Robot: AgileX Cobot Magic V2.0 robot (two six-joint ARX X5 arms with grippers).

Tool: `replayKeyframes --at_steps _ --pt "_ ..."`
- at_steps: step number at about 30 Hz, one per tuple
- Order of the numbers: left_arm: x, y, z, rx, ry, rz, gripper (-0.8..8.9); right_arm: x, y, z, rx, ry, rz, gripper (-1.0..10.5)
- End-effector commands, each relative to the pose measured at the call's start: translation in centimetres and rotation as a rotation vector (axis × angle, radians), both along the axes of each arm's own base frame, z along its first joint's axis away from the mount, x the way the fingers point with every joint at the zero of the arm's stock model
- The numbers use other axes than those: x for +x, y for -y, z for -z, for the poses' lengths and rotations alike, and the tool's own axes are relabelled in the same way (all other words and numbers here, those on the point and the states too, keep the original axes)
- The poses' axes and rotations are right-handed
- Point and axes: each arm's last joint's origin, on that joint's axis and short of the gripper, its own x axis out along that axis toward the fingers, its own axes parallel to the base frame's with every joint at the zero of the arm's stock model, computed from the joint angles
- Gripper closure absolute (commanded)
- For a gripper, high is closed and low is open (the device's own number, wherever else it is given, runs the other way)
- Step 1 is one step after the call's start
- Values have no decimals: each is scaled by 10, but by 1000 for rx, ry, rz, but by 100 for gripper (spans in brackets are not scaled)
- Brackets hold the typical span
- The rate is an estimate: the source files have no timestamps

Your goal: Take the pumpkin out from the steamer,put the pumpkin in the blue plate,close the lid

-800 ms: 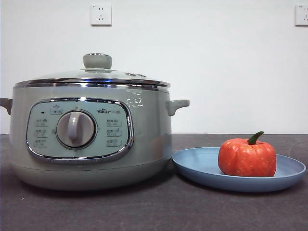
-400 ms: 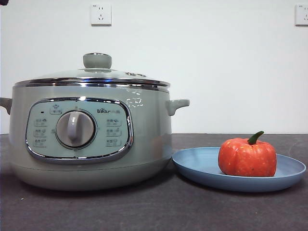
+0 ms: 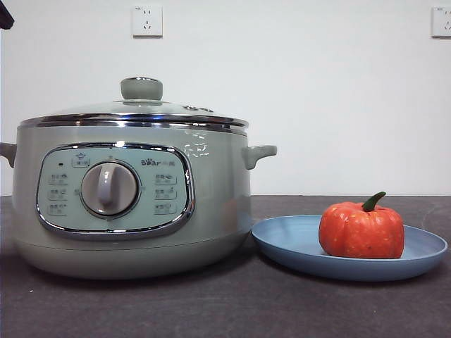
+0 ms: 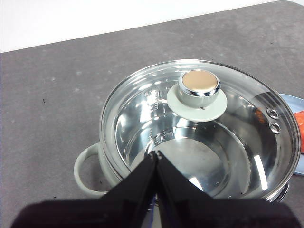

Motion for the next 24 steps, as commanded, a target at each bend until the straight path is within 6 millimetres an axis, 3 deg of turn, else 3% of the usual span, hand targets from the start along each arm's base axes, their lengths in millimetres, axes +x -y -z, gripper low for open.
replayKeyframes --at_steps 1,4,9,15,24 --pt "-5 -2 0 -5 2 -1 817 0 0 4 -2 -22 5 946" --pt "-21 -15 -5 51 80 -23 817 0 0 6 -12 -41 3 946" --pt "-44 -39 0 -13 228 -162 817 -2 1 9 -33 -73 5 946" --pt "-37 -53 49 14 290 -352 817 -3 2 12 -52 -106 5 946" --pt "-22 -59 115 -6 268 -346 817 -4 3 16 -76 -145 5 946"
